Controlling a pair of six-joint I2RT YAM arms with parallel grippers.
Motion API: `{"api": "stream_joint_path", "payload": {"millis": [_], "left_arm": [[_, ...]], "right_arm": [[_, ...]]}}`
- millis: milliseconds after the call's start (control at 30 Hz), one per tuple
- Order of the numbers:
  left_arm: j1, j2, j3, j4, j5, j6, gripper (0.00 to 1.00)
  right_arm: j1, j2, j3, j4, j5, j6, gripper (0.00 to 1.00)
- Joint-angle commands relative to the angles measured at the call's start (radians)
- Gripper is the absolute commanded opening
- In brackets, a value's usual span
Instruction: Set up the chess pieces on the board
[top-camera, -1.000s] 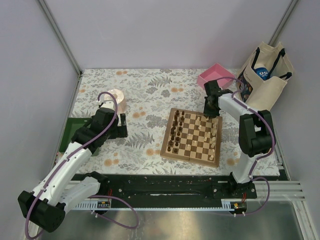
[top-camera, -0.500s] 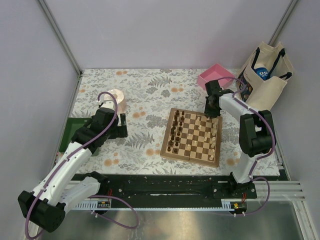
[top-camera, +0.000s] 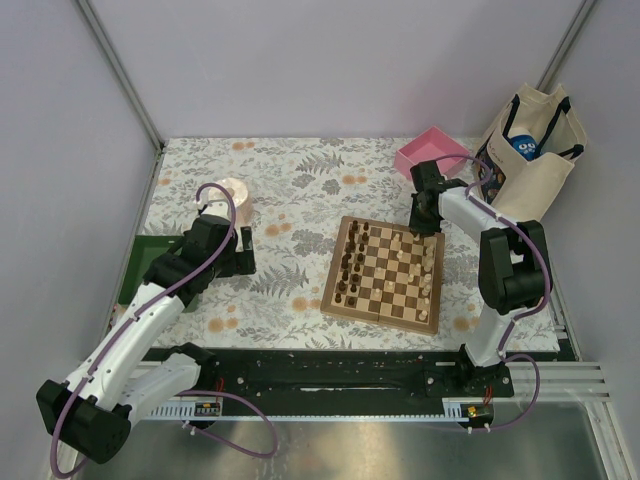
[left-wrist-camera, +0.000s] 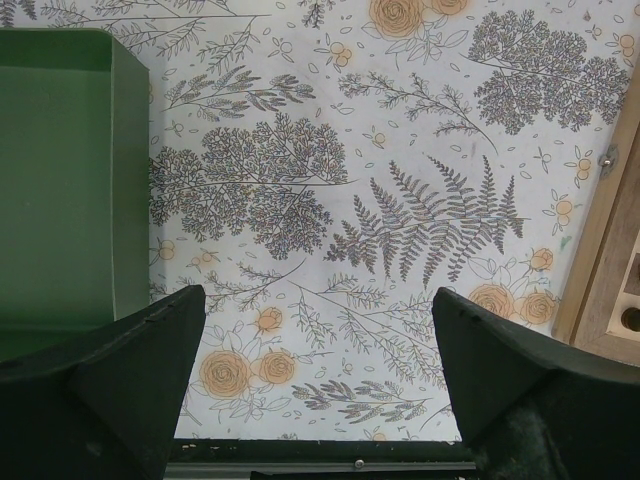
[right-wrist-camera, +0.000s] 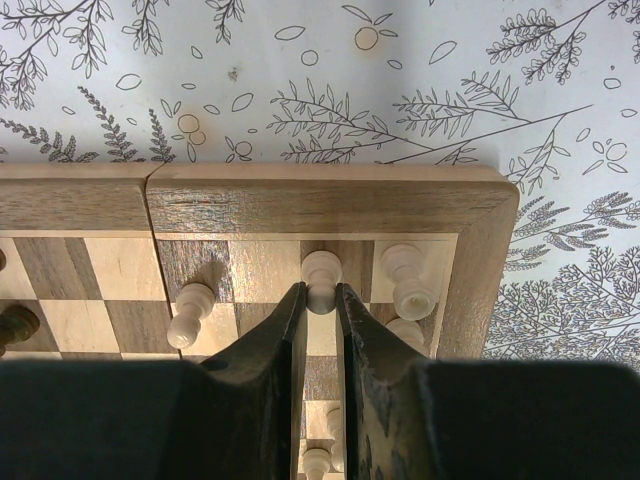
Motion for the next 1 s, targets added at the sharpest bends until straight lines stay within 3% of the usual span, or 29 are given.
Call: {"api": "stream_joint_path", "payload": {"millis": [0, 567, 967], "left_arm": [[0.004, 0.000, 0.003, 0.037, -0.002, 0.007, 0.99], [0.004, -0.001, 0.003, 0.037, 0.001, 0.007, 0.99], [0.004, -0.003, 0.003, 0.037, 0.006, 0.007, 0.99]], "right_arm": [[-0.006, -0.045, -0.011, 0.002, 0.030, 0.008, 0.21], [-0.009, -0.044, -0.017, 0.010, 0.026, 0.010, 0.23], [-0.011, -0.108, -0.006, 0.010, -0.071, 0.005, 0.40]]}}
